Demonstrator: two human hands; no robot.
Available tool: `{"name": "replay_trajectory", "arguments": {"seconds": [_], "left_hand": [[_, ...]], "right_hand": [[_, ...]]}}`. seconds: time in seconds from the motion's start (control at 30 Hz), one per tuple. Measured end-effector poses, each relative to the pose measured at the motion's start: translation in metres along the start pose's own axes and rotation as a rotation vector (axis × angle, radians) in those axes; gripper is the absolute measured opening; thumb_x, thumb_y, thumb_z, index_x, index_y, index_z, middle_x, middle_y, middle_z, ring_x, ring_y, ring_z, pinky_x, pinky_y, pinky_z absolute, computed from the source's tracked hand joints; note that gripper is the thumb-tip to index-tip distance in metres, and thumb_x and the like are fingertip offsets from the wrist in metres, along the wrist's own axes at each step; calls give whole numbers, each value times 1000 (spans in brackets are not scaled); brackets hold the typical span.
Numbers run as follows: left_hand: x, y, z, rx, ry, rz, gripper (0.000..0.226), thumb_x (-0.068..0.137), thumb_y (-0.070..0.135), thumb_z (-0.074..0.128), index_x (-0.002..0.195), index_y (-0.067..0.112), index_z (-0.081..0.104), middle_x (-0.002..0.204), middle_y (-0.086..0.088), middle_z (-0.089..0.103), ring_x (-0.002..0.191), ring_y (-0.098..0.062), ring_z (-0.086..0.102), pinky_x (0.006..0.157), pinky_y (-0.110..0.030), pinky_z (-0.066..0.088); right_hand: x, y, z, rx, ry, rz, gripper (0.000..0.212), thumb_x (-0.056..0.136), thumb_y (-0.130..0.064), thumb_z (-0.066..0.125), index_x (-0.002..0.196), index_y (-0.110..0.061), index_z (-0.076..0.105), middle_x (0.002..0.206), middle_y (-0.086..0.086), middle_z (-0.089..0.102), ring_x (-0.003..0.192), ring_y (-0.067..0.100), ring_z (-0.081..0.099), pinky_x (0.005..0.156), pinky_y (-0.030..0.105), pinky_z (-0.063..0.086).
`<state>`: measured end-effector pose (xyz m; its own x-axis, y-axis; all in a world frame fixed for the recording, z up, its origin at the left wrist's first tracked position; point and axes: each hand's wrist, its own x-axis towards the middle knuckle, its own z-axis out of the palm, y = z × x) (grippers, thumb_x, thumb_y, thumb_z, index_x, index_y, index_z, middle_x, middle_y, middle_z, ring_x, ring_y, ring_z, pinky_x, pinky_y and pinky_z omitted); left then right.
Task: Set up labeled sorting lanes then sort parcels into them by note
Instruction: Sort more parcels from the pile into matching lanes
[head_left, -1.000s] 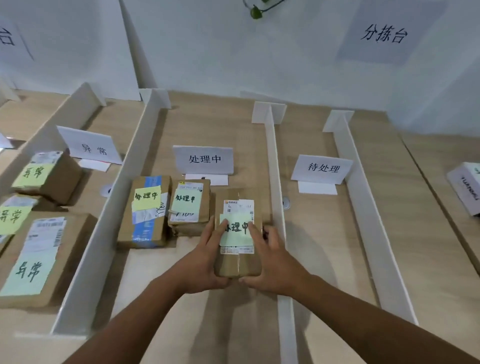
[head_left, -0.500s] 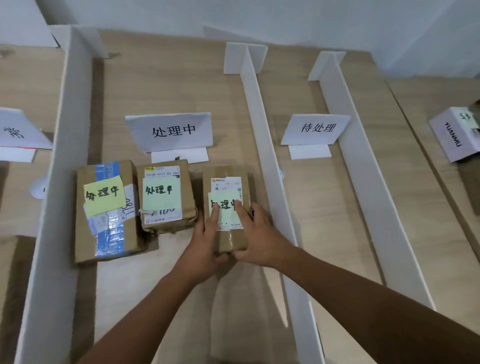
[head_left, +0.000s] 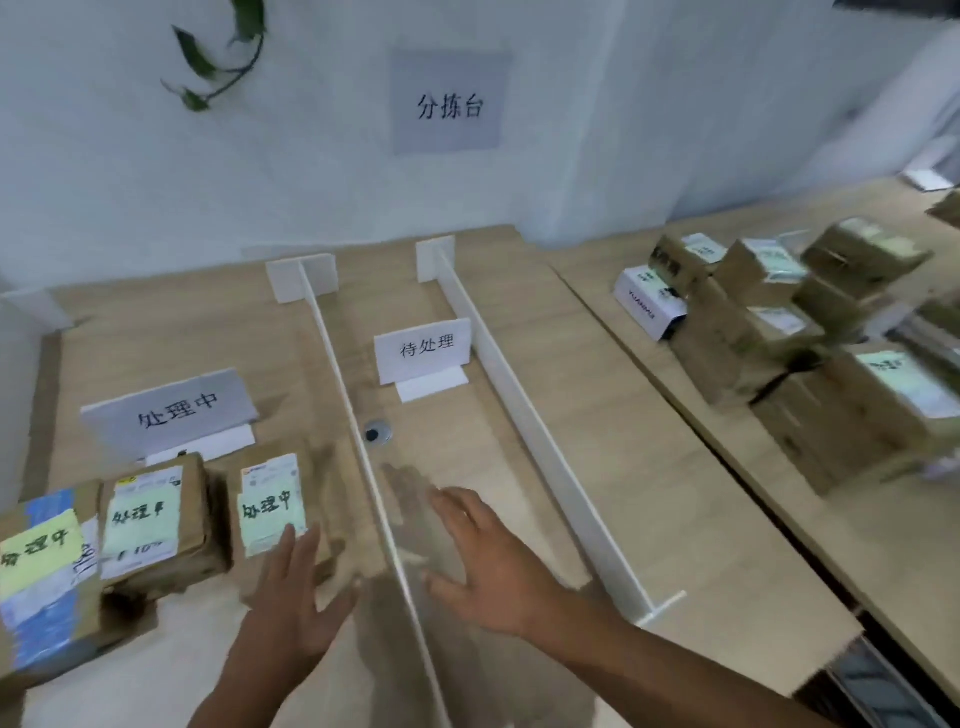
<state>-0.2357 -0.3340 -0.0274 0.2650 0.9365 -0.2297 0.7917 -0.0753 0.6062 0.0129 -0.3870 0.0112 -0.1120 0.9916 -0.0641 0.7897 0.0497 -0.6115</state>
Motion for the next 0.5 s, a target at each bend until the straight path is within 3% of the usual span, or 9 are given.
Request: {"name": "replay_trajectory", "arguments": {"seconds": [0.13,0.27,0.33,0.4,0.5], "left_hand": [[-22,114,44,-18,97,188,86,76,28,88,148,5,47,154,-21,44,146,-37,38,117,-48,31],[-52,247,96,-13,56,398,86,81,54,77,151,15,45,159,-8,40,148,-25,33,118,-32,22],[-64,310,127,-38,41,526,92,83,69,64,149,9,47,155,-14,43,146,-29,37,119,-36,25],[-79,368,159,-52,-9,593,95,82,72,57,151,8,44,158,-15,39,148,-31,33,122,-45,27],[-101,434,207,-65,-86,669,95,77,64,62,154,16,39,162,-8,34,152,-27,27,123,-45,24]], "right_hand": [[-104,72,-92,-44,128,81,85,93,-55,58,160,-36,10,160,-10,20,147,10,26,114,26,35],[-219,141,-183,-120,259,182,86,93,-62,53,162,-32,11,162,-6,21,148,11,24,116,26,32],[-272,169,-222,-157,347,226,85,92,-63,52,162,-29,16,161,-4,23,147,11,26,116,25,32],[-321,194,-251,-154,418,272,84,92,-61,54,161,-28,19,160,-5,24,146,11,27,116,24,31],[-380,229,-281,-134,463,341,84,92,-61,54,161,-30,17,159,-7,23,146,11,25,116,27,32]]}}
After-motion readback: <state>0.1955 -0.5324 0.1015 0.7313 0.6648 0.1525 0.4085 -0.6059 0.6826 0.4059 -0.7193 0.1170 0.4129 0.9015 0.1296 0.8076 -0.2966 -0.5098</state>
